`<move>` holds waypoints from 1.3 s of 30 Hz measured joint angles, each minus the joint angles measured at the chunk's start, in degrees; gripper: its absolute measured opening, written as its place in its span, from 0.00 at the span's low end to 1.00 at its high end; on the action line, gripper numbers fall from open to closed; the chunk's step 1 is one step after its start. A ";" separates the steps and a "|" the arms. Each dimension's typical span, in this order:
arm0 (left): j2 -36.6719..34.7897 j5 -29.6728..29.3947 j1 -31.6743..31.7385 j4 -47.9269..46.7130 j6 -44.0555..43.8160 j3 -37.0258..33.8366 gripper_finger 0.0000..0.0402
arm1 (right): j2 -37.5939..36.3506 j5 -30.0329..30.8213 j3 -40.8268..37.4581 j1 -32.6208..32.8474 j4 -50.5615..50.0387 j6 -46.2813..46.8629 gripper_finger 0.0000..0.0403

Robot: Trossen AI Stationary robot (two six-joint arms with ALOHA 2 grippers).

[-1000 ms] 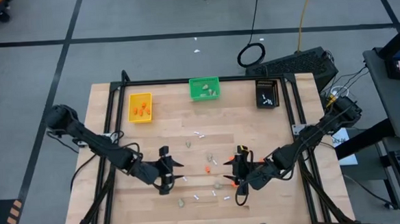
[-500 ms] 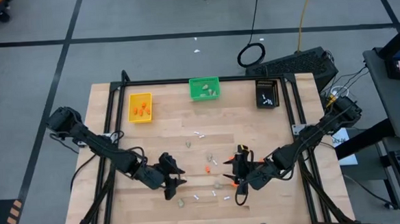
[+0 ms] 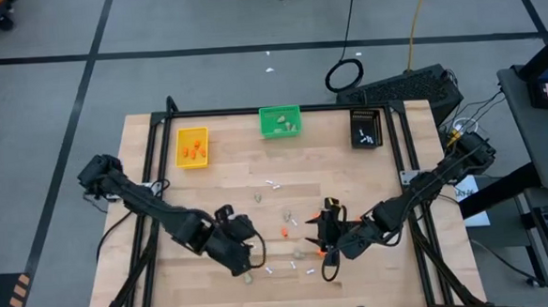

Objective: Sort Halloween decoration
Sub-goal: Put the white bone toy into the black bin

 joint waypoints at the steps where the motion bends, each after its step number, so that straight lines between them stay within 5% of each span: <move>1: 1.18 0.85 0.11 -0.38 0.23 0.47 0.46 | 0.00 0.52 0.00 -0.16 -0.06 -0.16 0.49; 13: 9.97 6.96 3.42 -2.07 -13.68 1.21 0.47 | 0.00 5.84 0.00 -2.14 -0.40 -1.15 0.49; 22: 10.23 3.84 3.54 -2.52 -23.31 1.21 0.69 | 0.00 5.47 0.00 -0.19 -1.90 1.95 0.49; 29: 13.34 1.20 1.95 0.44 -24.13 1.23 0.83 | 0.00 5.51 0.00 1.42 -0.15 3.34 0.49; 39: 17.86 2.41 0.73 -0.06 -21.71 1.23 0.85 | 0.00 5.35 0.00 5.72 -1.39 7.57 0.49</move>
